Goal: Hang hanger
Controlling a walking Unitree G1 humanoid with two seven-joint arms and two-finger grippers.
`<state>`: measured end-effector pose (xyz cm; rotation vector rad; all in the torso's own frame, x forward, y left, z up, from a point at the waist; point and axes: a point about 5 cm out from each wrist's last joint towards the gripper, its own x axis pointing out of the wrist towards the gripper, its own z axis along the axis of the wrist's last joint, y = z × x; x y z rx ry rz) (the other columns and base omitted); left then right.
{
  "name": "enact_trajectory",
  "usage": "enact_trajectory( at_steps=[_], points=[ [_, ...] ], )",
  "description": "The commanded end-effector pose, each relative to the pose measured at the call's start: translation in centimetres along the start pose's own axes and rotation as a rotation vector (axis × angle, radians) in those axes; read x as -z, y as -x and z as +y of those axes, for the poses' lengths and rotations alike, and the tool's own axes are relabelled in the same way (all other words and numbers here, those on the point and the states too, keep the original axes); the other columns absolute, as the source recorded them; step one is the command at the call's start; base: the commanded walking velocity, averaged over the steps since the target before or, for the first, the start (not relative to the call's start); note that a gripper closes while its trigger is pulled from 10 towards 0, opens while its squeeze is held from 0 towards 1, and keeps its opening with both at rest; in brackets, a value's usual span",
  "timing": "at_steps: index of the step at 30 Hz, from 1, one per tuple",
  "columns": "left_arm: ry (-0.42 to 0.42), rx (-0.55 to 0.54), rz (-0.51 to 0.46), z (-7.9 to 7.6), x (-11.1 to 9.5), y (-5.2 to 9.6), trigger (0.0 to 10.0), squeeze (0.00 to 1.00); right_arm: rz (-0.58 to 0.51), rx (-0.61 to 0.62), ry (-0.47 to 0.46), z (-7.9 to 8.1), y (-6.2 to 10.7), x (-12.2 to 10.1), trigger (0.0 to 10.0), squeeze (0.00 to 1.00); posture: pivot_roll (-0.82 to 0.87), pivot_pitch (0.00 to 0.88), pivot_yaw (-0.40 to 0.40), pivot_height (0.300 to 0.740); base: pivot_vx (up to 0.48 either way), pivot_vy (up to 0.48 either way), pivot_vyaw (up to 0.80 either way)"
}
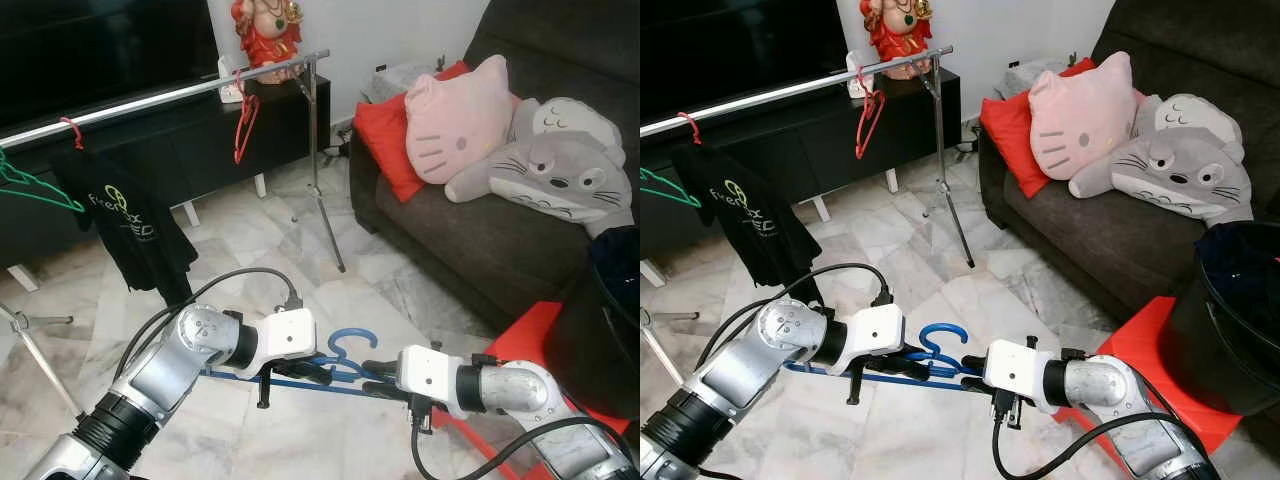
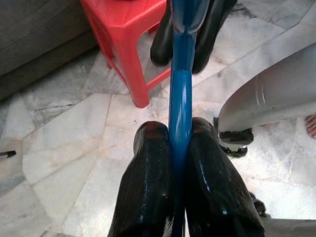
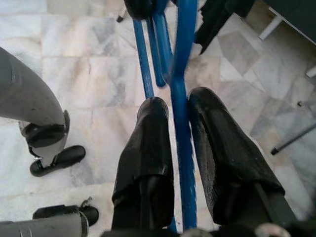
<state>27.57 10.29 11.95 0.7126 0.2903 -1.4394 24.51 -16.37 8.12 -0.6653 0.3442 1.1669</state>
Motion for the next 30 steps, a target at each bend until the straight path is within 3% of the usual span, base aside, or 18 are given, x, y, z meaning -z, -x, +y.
enact_trajectory(
  at_steps=[1, 6, 11, 12, 13, 25, 27, 28, 30],
  points=[
    [-0.052, -0.016, 0.107, 0.3, 1.2, 0.6, 10.0, 0.00, 0.038, -0.003, 0.003, 0.1, 0.1, 0.7, 10.0, 0.00, -0.18, 0.000, 0.044, 0.740, 0.000, 0.000, 0.00],
    [-0.100, -0.014, 0.217, 0.1, 2.9, 0.7, 10.0, 0.00, 0.036, -0.014, 0.008, 0.3, 0.0, 0.7, 10.0, 0.00, -0.18, 0.000, 0.044, 0.740, 0.000, 0.000, 0.00],
    [-0.085, -0.047, 0.232, 0.1, 3.6, 0.7, 10.0, 0.00, 0.051, -0.017, -0.002, 0.6, -0.1, 1.2, 10.0, 0.00, -0.17, 0.000, 0.043, 0.740, 0.000, 0.000, 0.00],
    [-0.086, -0.064, 0.240, 0.3, 3.8, 0.7, 10.0, 0.00, 0.049, -0.011, -0.008, 0.6, -0.2, 1.3, 10.0, 0.64, -0.17, 0.000, 0.043, 0.740, 0.000, 0.000, 0.00],
    [-0.083, -0.083, 0.249, 0.4, 4.1, 0.7, 10.0, 0.00, 0.046, 0.001, -0.020, 0.6, -0.2, 1.3, 10.0, 1.00, -0.18, 0.000, 0.043, 0.740, 0.000, 0.000, 0.00],
    [0.000, -0.288, 0.308, 0.7, 6.6, 0.5, 10.0, 0.00, 0.027, 0.073, -0.145, 1.1, -0.8, 2.6, 10.0, 1.00, -0.17, 0.000, 0.040, 0.740, 0.000, 0.000, 0.00],
    [0.019, -0.329, 0.320, 0.7, 7.2, 0.3, 10.0, 0.00, 0.016, 0.109, -0.199, 1.1, -1.0, 2.9, 10.0, 1.00, -0.17, 0.000, 0.040, 0.740, 0.000, 0.000, 0.00],
    [0.063, -0.371, 0.326, 0.5, 7.8, 0.1, 10.0, 0.00, 0.006, 0.174, -0.291, 1.0, -1.3, 3.7, 10.0, 1.00, -0.17, 0.000, 0.039, 0.740, 0.000, 0.000, 0.00],
    [0.096, -0.407, 0.333, 0.5, 8.2, -0.1, 10.0, 0.00, -0.002, 0.228, -0.367, 1.0, -1.6, 4.3, 10.0, 1.00, -0.17, 0.000, 0.039, 0.740, 0.000, 0.000, 0.00]
  ],
)
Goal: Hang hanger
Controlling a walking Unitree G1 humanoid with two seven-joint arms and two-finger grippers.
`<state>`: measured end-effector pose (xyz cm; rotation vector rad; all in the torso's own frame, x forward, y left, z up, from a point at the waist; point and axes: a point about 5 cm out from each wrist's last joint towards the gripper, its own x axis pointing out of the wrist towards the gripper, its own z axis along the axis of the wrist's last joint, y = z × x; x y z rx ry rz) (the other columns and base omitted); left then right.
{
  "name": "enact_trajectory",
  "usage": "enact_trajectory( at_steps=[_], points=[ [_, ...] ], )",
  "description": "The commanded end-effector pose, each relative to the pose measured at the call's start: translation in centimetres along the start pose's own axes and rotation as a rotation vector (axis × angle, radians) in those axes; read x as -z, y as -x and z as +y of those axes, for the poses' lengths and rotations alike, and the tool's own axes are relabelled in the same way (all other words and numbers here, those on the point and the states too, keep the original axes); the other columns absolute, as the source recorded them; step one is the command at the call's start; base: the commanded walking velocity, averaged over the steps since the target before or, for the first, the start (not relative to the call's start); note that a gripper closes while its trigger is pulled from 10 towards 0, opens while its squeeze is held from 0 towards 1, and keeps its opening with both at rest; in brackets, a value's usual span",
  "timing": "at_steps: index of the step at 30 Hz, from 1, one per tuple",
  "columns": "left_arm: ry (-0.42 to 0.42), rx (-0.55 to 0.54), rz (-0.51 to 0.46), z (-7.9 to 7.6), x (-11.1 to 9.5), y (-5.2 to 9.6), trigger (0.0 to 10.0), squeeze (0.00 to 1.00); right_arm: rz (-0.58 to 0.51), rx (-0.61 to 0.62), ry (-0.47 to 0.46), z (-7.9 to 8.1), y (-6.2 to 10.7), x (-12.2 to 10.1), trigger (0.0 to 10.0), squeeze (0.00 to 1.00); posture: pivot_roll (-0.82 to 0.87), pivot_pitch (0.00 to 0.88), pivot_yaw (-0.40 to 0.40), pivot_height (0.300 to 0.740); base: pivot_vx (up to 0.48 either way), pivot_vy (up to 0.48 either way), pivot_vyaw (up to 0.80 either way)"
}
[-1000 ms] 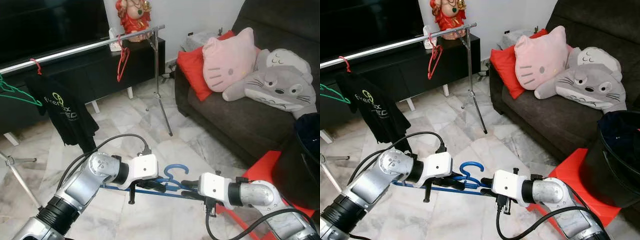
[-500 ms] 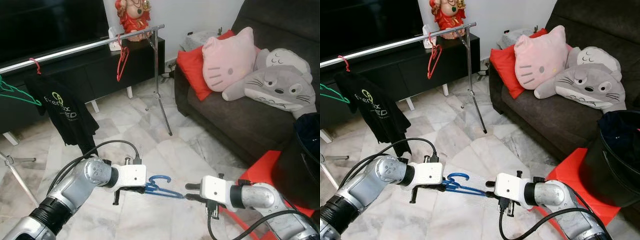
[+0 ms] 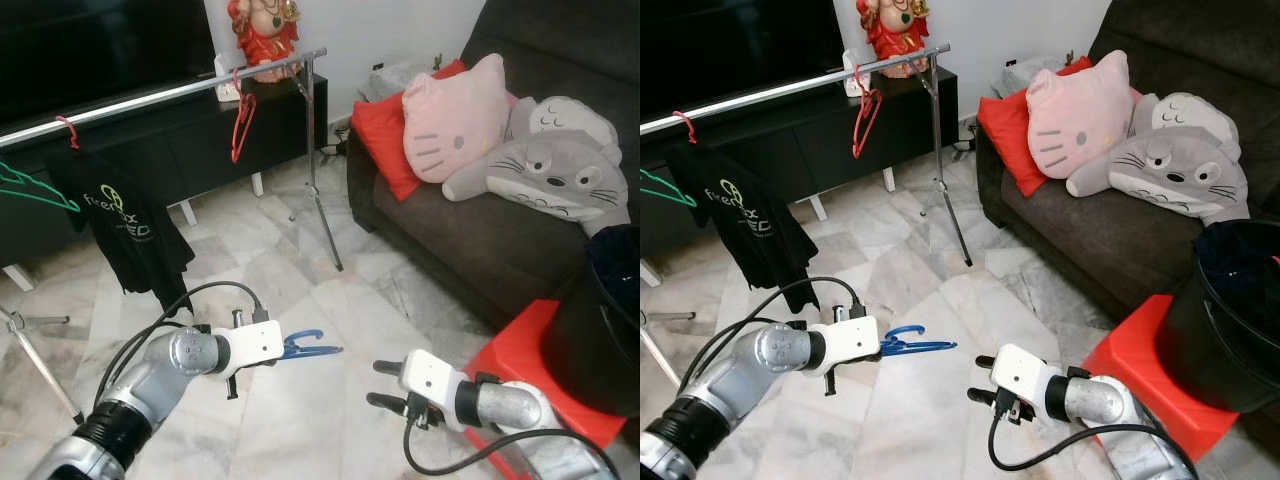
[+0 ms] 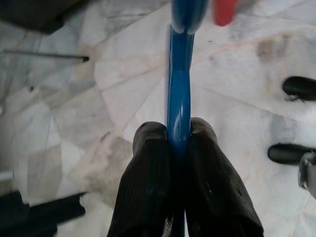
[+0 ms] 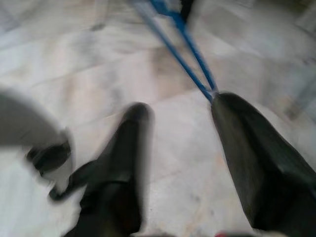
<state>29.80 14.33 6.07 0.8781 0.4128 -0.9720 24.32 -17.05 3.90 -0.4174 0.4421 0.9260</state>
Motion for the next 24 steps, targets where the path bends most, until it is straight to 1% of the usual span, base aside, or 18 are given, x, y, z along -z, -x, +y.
enact_trajectory(
  at_steps=[1, 2, 3, 4, 5, 6, 7, 8, 9, 11, 12, 15, 16, 17, 18, 20, 22, 24],
  points=[
    [0.049, -0.059, 0.047, 0.1, 1.2, 0.0, 10.0, 0.00, 0.000, 0.102, -0.128, -0.6, 0.0, 1.1, 10.0, 1.00, -0.17, 0.000, 0.039, 0.740, 0.000, 0.000, 0.00],
    [0.090, -0.105, 0.069, -0.1, 1.7, -0.2, 10.0, 0.00, 0.025, 0.208, -0.249, -0.7, -0.5, 2.7, 10.0, 1.00, -0.17, 0.000, 0.038, 0.740, 0.000, 0.000, 0.00],
    [0.090, -0.105, 0.069, -0.1, 1.7, -0.2, 10.0, 0.00, 0.025, 0.208, -0.249, -0.7, -0.5, 2.7, 10.0, 1.00, -0.17, 0.000, 0.038, 0.740, 0.000, 0.000, 0.00],
    [0.143, -0.144, 0.079, -0.3, 2.1, -0.5, 10.0, 0.00, 0.113, 0.348, -0.389, -0.9, -0.5, 5.0, 10.0, 1.00, -0.17, 0.000, 0.039, 0.740, 0.000, 0.000, 0.00],
    [0.165, -0.163, 0.083, -0.3, 2.3, -0.6, 10.0, 0.00, 0.161, 0.401, -0.475, -0.8, -0.5, 6.1, 10.0, 1.00, -0.17, 0.000, 0.039, 0.740, 0.000, 0.000, 0.00],
    [0.165, -0.163, 0.083, -0.3, 2.3, -0.6, 10.0, 0.00, 0.161, 0.401, -0.475, -0.8, -0.5, 6.1, 10.0, 1.00, -0.17, 0.000, 0.039, 0.740, 0.000, 0.000, 0.00],
    [0.188, -0.203, 0.099, -0.3, 2.7, -0.6, 10.0, 0.00, 0.227, 0.485, -0.517, -0.5, -0.1, 7.7, 10.0, 1.00, -0.18, 0.000, 0.042, 0.740, 0.000, 0.000, 0.00],
    [0.225, -0.239, 0.107, -0.2, 2.9, -0.7, 10.0, 0.00, 0.289, 0.548, -0.584, -0.1, 0.3, 9.2, 10.0, 1.00, -0.18, 0.000, 0.043, 0.740, 0.000, 0.000, 0.00],
    [0.241, -0.251, 0.108, -0.1, 3.0, -0.7, 10.0, 0.00, 0.307, 0.563, -0.617, 0.2, 0.4, 9.7, 10.0, 1.00, -0.18, 0.000, 0.043, 0.740, 0.000, 0.000, 0.00],
    [0.282, -0.290, 0.111, 0.0, 3.2, -0.8, 10.0, 0.00, 0.388, 0.644, -0.671, 0.9, 1.0, 11.4, 10.0, 1.00, -0.18, 0.000, 0.044, 0.740, 0.000, 0.000, 0.00],
    [0.317, -0.321, 0.109, 0.1, 3.4, -0.8, 10.0, 0.00, 0.434, 0.691, -0.744, 1.9, 1.3, 12.6, 10.0, 1.00, -0.18, 0.000, 0.046, 0.740, 0.000, 0.000, 0.00],
    [0.342, -0.342, 0.110, 0.2, 3.5, -0.7, 10.0, 0.00, 0.453, 0.711, -0.814, 2.8, 1.3, 13.3, 10.0, 1.00, -0.18, 0.000, 0.048, 0.740, 0.000, 0.000, 0.00],
    [0.350, -0.355, 0.111, 0.2, 3.5, -0.7, 10.0, 0.00, 0.462, 0.719, -0.835, 3.3, 1.3, 13.5, 10.0, 1.00, -0.18, 0.000, 0.049, 0.740, 0.000, 0.000, 0.00],
    [0.377, -0.375, 0.106, 0.3, 3.5, -0.7, 10.0, 0.00, 0.495, 0.735, -0.869, 4.2, 1.2, 14.0, 10.0, 1.00, -0.17, 0.000, 0.052, 0.740, 0.000, 0.000, 0.00],
    [0.399, -0.391, 0.099, 0.4, 3.5, -0.7, 10.0, 0.00, 0.521, 0.737, -0.875, 4.8, 1.1, 14.3, 10.0, 1.00, -0.17, 0.000, 0.052, 0.740, 0.000, 0.000, 0.00],
    [0.406, -0.399, 0.096, 0.5, 3.5, -0.7, 10.0, 0.00, 0.526, 0.736, -0.873, 5.0, 1.0, 14.3, 10.0, 1.00, -0.18, 0.000, 0.055, 0.740, 0.000, 0.000, 0.00],
    [0.446, -0.427, 0.080, 0.7, 3.3, -0.6, 10.0, 0.00, 0.537, 0.746, -0.901, 5.9, 0.9, 14.6, 10.0, 1.00, -0.18, 0.000, 0.058, 0.740, 0.000, 0.000, 0.00],
    [0.455, -0.437, 0.073, 0.8, 3.2, -0.6, 10.0, 0.00, 0.557, 0.735, -0.912, 6.6, 0.9, 14.9, 10.0, 1.00, -0.17, 0.000, 0.060, 0.740, 0.000, 0.000, 0.00]
  ],
)
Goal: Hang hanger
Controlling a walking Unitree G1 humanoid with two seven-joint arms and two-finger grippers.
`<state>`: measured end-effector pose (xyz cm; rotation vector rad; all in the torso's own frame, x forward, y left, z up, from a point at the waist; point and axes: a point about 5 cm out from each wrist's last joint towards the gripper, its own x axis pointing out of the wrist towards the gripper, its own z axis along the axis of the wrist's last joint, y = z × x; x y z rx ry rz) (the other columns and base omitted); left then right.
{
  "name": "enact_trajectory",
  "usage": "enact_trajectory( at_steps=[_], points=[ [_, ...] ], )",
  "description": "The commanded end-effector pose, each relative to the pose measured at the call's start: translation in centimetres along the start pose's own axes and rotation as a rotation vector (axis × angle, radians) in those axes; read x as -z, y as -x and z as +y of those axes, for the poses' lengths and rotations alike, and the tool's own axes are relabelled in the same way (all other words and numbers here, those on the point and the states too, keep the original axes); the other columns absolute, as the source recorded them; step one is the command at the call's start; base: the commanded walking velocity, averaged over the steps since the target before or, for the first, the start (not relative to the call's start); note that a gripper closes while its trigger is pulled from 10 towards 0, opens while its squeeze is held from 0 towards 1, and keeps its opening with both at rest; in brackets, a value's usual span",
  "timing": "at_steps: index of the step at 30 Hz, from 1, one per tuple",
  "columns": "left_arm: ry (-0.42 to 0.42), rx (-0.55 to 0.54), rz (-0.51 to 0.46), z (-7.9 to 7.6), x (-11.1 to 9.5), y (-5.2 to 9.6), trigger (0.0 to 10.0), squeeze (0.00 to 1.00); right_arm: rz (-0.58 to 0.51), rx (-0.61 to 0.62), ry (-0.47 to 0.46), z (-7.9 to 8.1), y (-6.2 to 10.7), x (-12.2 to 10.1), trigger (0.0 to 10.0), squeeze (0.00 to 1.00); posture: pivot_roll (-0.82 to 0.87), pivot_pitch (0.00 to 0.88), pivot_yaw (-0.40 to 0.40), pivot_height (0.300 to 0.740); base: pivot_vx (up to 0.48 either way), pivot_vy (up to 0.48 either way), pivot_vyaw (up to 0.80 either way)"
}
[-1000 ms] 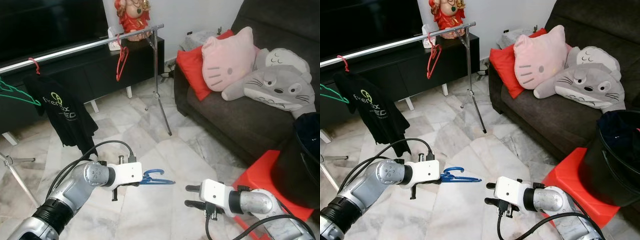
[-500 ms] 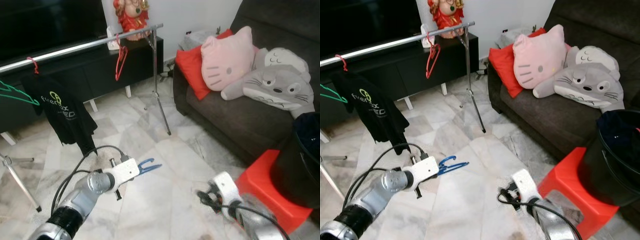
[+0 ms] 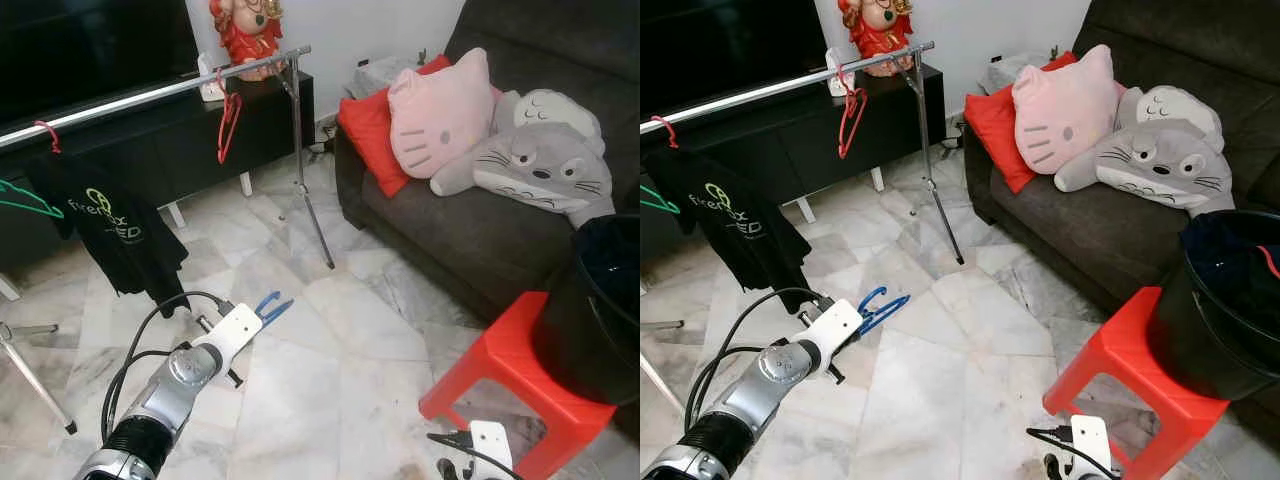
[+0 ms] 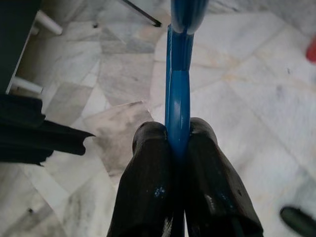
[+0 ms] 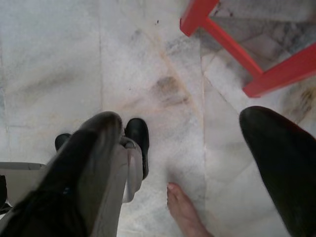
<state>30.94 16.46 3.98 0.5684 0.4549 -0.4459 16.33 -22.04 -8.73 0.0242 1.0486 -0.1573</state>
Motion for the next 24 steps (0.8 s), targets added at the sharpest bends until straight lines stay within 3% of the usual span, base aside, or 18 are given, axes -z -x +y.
enact_trajectory(
  at_steps=[1, 4, 5, 8, 9, 14, 24],
  points=[
    [0.025, -0.025, 0.002, 0.4, 0.0, 0.1, 10.0, 0.00, 0.026, 0.002, -0.014, 0.2, 0.1, 1.1, 10.0, 1.00, -0.17, 0.000, 0.060, 0.740, 0.000, 0.000, 0.00],
    [0.076, -0.033, -0.027, 0.1, -0.7, 0.0, 10.0, 0.00, 0.070, 0.012, -0.023, 0.4, 0.2, 2.6, 10.0, 0.95, -0.17, 0.000, 0.063, 0.740, 0.000, 0.000, 0.00],
    [0.099, -0.036, -0.042, 0.1, -1.0, 0.0, 10.0, 0.00, 0.073, 0.016, -0.024, 0.4, 0.3, 2.8, 10.0, 0.05, -0.17, 0.000, 0.064, 0.740, 0.000, 0.000, 0.00],
    [0.143, -0.048, -0.069, 0.1, -1.4, 0.0, 10.0, 0.00, 0.067, 0.015, -0.029, 0.6, 0.3, 3.0, 10.0, 0.00, -0.17, 0.000, 0.064, 0.740, 0.000, 0.000, 0.00],
    [0.159, -0.057, -0.074, 0.2, -1.6, 0.0, 10.0, 0.00, 0.057, 0.015, -0.040, 0.7, 0.3, 3.0, 0.0, 0.00, -0.18, 0.000, 0.069, 0.740, 0.000, 0.000, 0.00],
    [0.165, -0.066, -0.079, 0.4, -1.9, 0.0, 10.0, 0.00, 0.042, 0.037, -0.114, 0.7, 0.4, 3.3, 0.0, 0.00, -0.18, 0.000, 0.072, 0.740, 0.000, 0.000, 0.00],
    [0.213, -0.041, -0.132, -0.1, -2.8, 0.1, 10.0, 0.00, 0.062, 0.045, -0.096, 0.5, 0.5, 4.1, 0.0, 0.00, -0.18, 0.000, 0.079, 0.740, 0.000, 0.000, 0.00]
  ],
)
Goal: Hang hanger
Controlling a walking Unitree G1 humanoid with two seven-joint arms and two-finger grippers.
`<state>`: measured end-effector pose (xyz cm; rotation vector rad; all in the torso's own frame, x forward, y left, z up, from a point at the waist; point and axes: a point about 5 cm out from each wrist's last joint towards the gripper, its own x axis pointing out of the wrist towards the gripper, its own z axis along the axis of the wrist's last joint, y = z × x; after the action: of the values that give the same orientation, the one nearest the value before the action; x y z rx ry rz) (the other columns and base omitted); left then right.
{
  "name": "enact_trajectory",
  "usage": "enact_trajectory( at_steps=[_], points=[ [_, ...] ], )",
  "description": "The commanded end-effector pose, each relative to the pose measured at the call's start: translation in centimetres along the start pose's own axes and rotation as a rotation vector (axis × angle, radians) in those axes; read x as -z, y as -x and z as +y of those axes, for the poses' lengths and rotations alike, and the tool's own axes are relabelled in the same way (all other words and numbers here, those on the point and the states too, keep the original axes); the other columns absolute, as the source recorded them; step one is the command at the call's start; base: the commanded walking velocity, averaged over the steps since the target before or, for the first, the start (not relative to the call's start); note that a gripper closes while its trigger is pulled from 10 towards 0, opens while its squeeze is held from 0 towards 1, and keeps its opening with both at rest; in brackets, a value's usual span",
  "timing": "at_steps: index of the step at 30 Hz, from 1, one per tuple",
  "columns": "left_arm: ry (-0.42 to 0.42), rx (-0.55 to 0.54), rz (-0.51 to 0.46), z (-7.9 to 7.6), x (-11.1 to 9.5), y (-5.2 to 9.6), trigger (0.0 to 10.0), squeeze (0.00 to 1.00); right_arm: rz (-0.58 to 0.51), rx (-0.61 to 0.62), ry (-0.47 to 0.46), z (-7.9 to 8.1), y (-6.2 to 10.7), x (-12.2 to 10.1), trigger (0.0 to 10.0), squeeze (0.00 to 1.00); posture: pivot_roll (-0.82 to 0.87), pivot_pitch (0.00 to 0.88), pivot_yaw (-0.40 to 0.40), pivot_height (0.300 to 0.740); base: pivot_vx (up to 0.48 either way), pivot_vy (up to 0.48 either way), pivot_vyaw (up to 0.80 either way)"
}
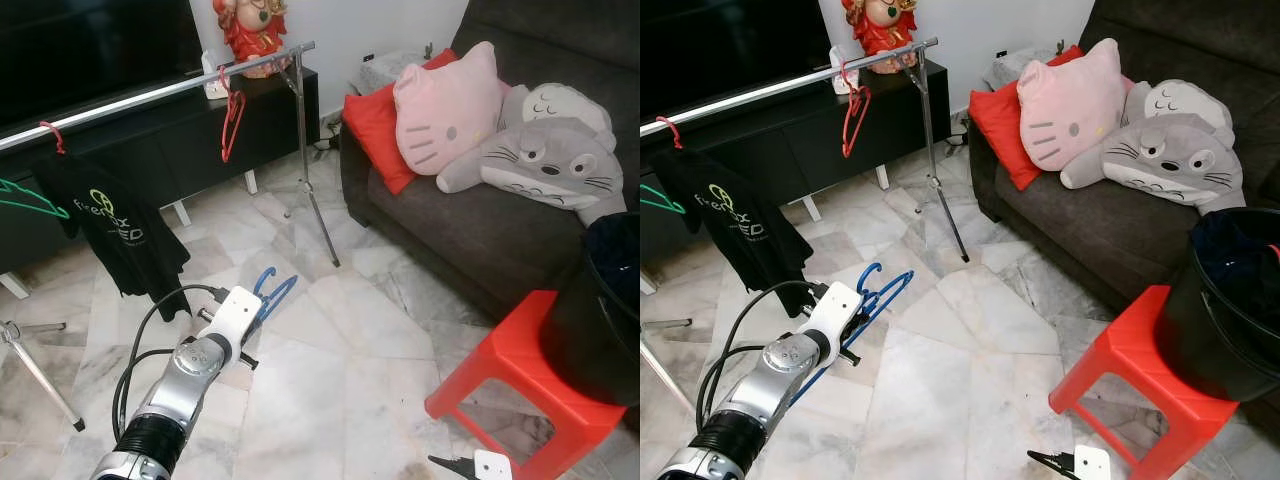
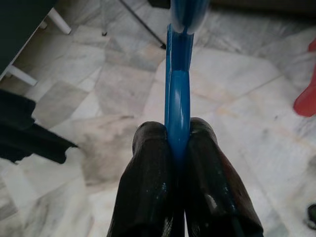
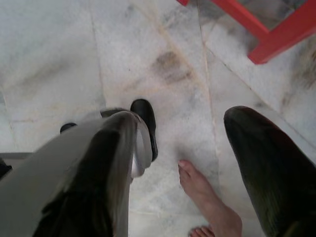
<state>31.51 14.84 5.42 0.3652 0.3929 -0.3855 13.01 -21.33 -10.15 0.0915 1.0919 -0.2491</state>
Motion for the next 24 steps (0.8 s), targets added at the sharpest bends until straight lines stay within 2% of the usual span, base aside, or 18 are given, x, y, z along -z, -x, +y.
enact_trajectory(
  at_steps=[1, 2, 3, 4, 6, 9, 11, 13, 16, 19, 24],
  points=[
    [0.064, 0.016, -0.058, -0.3, -0.8, 0.1, 10.0, 0.00, 0.017, 0.000, 0.000, 0.1, 0.1, 0.6, 0.0, 0.00, -0.18, 0.000, 0.082, 0.740, 0.000, 0.000, 0.00],
    [0.101, 0.013, -0.071, -0.5, -0.9, 0.1, 10.0, 0.00, 0.022, -0.005, 0.001, 0.3, 0.1, 0.8, 5.5, 0.00, -0.18, 0.000, 0.084, 0.740, 0.000, 0.000, 0.00],
    [0.101, 0.013, -0.071, -0.5, -0.9, 0.1, 10.0, 0.00, 0.022, -0.005, 0.001, 0.3, 0.1, 0.8, 5.5, 0.00, -0.18, 0.000, 0.084, 0.740, 0.000, 0.000, 0.00],
    [0.121, 0.015, -0.084, -0.6, -1.0, 0.2, 10.0, 0.00, 0.025, -0.016, 0.003, 0.4, 0.1, 0.8, 9.9, 0.00, -0.18, 0.000, 0.084, 0.740, 0.000, 0.000, 0.00],
    [0.151, 0.006, -0.093, -0.7, -0.8, 0.2, 10.0, 0.00, 0.026, -0.011, 0.013, 0.4, 0.1, 0.8, 10.0, 0.00, -0.18, 0.000, 0.086, 0.740, 0.000, 0.000, 0.00],
    [0.189, -0.065, -0.064, -0.2, 0.6, 0.4, 10.0, 0.00, 0.022, -0.006, 0.036, 0.5, 0.1, 0.8, 10.0, 0.00, -0.19, 0.000, 0.087, 0.740, 0.000, 0.000, 0.00],
    [0.244, -0.204, 0.015, 1.3, 3.4, 1.1, 10.0, 0.00, 0.019, 0.000, 0.045, 0.4, 0.1, 0.8, 10.0, 0.00, -0.19, 0.000, 0.081, 0.740, 0.000, 0.000, 0.00],
    [0.254, -0.223, 0.020, 1.5, 3.7, 1.3, 10.0, 0.00, 0.019, -0.001, 0.045, 0.4, 0.1, 0.8, 10.0, 0.00, -0.19, 0.000, 0.080, 0.740, 0.000, 0.000, 0.00],
    [0.235, -0.314, 0.040, 2.9, 4.9, 2.4, 10.0, 0.00, 0.016, 0.011, 0.028, 0.0, 0.1, 0.9, 10.0, 0.00, -0.18, 0.000, 0.071, 0.740, 0.000, 0.000, 0.00],
    [0.244, -0.364, 0.029, 3.6, 5.4, 3.1, 10.0, 0.00, 0.019, 0.019, 0.030, -0.2, 0.1, 0.9, 10.0, 0.00, -0.17, 0.000, 0.065, 0.740, 0.000, 0.000, 0.00],
    [0.250, -0.401, 0.050, 3.5, 6.6, 3.7, 10.0, 0.00, 0.019, 0.013, 0.081, -0.3, 0.2, 1.0, 10.0, 0.00, -0.18, 0.000, 0.065, 0.740, 0.000, 0.000, 0.00]
  ],
)
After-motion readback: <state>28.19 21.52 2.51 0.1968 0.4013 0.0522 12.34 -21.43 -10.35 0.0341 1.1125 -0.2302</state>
